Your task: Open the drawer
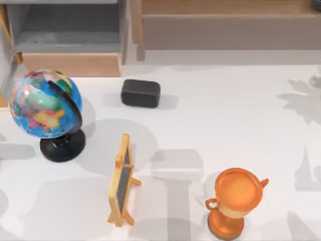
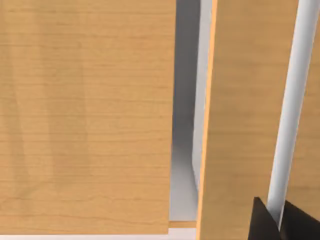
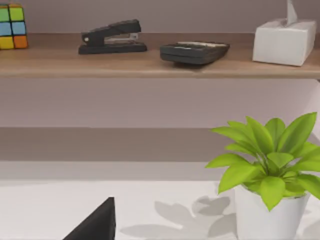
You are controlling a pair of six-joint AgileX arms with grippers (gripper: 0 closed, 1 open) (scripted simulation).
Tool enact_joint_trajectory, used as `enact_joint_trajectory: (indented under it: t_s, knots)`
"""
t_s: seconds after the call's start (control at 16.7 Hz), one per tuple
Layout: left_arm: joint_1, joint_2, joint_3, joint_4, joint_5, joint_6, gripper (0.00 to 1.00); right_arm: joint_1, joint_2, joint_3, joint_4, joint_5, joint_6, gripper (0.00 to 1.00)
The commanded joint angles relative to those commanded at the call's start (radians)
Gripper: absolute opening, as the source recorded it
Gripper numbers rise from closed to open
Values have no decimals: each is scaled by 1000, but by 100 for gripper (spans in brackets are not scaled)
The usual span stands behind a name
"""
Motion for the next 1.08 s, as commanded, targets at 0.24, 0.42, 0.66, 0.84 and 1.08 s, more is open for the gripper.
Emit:
enact_joint_trajectory:
  t_s: [0.24, 0.42, 0.66, 0.84, 1.08]
  knots:
    - [66, -44, -116, 65, 68, 6, 0, 0, 0, 0, 0, 0, 0, 100]
    - [112, -76, -191, 111, 111, 10, 0, 0, 0, 0, 0, 0, 0, 100]
    - [117, -79, -198, 116, 116, 10, 0, 0, 0, 0, 0, 0, 0, 100]
    - [117, -79, -198, 116, 116, 10, 23, 0, 0, 0, 0, 0, 0, 100]
    - [117, -79, -198, 116, 116, 10, 53, 0, 0, 0, 0, 0, 0, 100]
